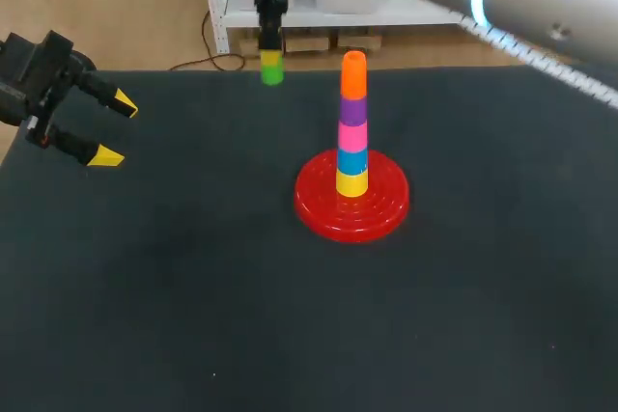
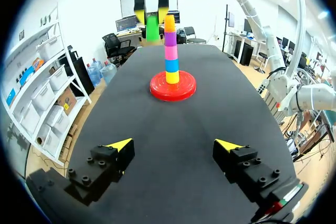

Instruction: Pick up and stack the cylinders on the red base in this order: pink,purple,orange,green

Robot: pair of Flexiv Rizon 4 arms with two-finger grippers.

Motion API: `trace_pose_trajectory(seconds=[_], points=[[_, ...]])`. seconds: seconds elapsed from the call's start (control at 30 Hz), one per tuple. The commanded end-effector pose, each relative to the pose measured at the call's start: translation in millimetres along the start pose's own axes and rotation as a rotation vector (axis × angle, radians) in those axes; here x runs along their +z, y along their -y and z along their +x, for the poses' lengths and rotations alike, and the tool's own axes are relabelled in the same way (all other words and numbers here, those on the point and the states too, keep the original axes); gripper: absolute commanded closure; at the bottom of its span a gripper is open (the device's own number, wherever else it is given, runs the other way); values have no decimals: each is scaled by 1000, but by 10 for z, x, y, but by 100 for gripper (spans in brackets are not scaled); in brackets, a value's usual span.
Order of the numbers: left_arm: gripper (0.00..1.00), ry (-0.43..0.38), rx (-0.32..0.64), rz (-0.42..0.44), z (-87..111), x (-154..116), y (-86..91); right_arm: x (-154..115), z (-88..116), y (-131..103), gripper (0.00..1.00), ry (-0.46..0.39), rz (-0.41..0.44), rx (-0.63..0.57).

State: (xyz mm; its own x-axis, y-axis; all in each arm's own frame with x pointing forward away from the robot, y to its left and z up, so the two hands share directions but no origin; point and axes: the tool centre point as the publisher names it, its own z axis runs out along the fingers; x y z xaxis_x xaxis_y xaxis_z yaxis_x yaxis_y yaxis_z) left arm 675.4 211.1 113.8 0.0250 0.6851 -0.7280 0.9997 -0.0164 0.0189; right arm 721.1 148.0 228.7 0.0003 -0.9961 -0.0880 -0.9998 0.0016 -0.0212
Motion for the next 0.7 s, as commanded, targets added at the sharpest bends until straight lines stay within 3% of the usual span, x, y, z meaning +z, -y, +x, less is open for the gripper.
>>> trace_pose_trajectory(seconds=[0.03, 0.37, 0.7], points=[[0, -1, 1, -3, 2, 4, 7, -306, 67, -91, 100, -6, 65, 15], [0, -1, 1, -3, 2, 4, 7, -704, 379, -148, 100, 12, 126, 125], [0, -1, 1, -3, 2, 4, 7, -832, 698, -285, 100, 9, 120, 226]])
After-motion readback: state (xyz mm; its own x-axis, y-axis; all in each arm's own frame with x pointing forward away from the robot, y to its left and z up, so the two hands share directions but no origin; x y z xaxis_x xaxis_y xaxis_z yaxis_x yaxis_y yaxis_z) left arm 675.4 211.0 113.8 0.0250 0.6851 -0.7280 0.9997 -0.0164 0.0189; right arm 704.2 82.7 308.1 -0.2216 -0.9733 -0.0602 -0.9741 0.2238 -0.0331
